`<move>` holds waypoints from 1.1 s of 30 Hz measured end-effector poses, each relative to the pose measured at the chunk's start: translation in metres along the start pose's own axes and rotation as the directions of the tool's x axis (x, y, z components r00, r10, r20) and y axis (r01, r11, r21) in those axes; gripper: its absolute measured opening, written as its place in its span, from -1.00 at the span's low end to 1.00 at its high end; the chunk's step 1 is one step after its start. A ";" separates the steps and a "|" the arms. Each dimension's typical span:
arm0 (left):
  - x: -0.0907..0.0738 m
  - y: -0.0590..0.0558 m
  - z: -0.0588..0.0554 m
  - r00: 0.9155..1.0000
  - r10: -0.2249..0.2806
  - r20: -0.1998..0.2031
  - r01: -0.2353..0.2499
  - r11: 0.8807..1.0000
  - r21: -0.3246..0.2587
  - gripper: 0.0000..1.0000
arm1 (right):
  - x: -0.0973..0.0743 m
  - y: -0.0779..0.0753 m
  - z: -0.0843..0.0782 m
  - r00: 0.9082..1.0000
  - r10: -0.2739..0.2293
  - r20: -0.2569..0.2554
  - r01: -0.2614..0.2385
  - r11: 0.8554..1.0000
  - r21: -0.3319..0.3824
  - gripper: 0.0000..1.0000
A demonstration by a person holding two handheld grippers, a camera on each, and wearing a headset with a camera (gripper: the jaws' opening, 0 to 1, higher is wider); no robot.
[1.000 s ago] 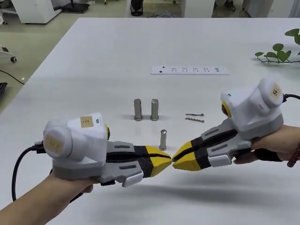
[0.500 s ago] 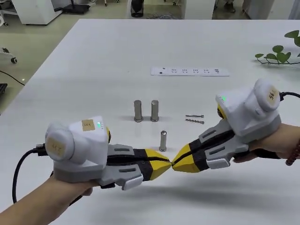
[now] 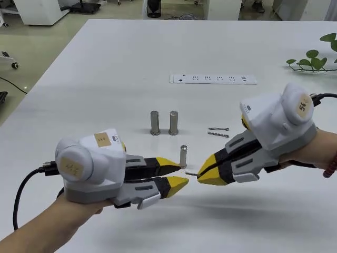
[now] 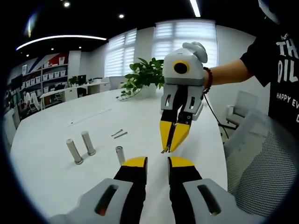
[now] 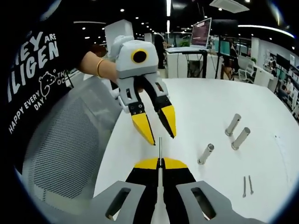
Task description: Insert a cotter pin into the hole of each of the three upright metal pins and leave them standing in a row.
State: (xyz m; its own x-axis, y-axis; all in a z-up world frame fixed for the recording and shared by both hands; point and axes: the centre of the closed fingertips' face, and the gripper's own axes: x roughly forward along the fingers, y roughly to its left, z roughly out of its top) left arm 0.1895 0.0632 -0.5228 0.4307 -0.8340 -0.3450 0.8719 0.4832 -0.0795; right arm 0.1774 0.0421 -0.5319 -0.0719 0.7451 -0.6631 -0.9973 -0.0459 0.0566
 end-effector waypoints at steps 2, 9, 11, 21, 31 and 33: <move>0.001 0.004 0.000 1.000 0.022 -0.002 -0.022 1.000 0.012 -0.60 | -0.002 -0.006 -0.003 0.999 -0.028 -0.027 0.028 1.000 -0.011 -1.00; 0.003 0.020 -0.006 0.990 0.135 -0.028 -0.133 0.989 0.071 -0.55 | -0.007 -0.023 -0.007 0.994 -0.084 -0.073 0.082 0.996 -0.026 -1.00; 0.004 0.024 -0.006 0.987 0.156 -0.023 -0.154 0.986 0.057 -0.54 | -0.007 -0.026 -0.009 0.993 -0.089 -0.083 0.087 0.996 -0.027 -1.00; 0.017 0.045 -0.005 0.962 0.271 -0.017 -0.271 0.962 0.016 -0.44 | -0.007 -0.048 -0.017 0.980 -0.150 -0.128 0.150 0.989 -0.005 -1.00; 0.033 0.060 -0.015 0.936 0.347 -0.057 -0.349 0.937 -0.016 -0.49 | -0.001 -0.063 -0.026 0.971 -0.176 -0.162 0.180 0.984 0.011 -1.00; 0.036 0.061 -0.019 0.937 0.342 -0.070 -0.345 0.937 -0.049 -0.50 | 0.000 -0.065 -0.027 0.971 -0.175 -0.164 0.180 0.983 0.018 -1.00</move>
State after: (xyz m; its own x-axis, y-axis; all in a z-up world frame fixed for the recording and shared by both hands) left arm 0.2538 0.0673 -0.5581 0.6855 -0.5979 -0.4156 0.6570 0.7539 -0.0009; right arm 0.2419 0.0273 -0.5560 0.1025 0.6220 -0.7763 -0.9936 0.1013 -0.0500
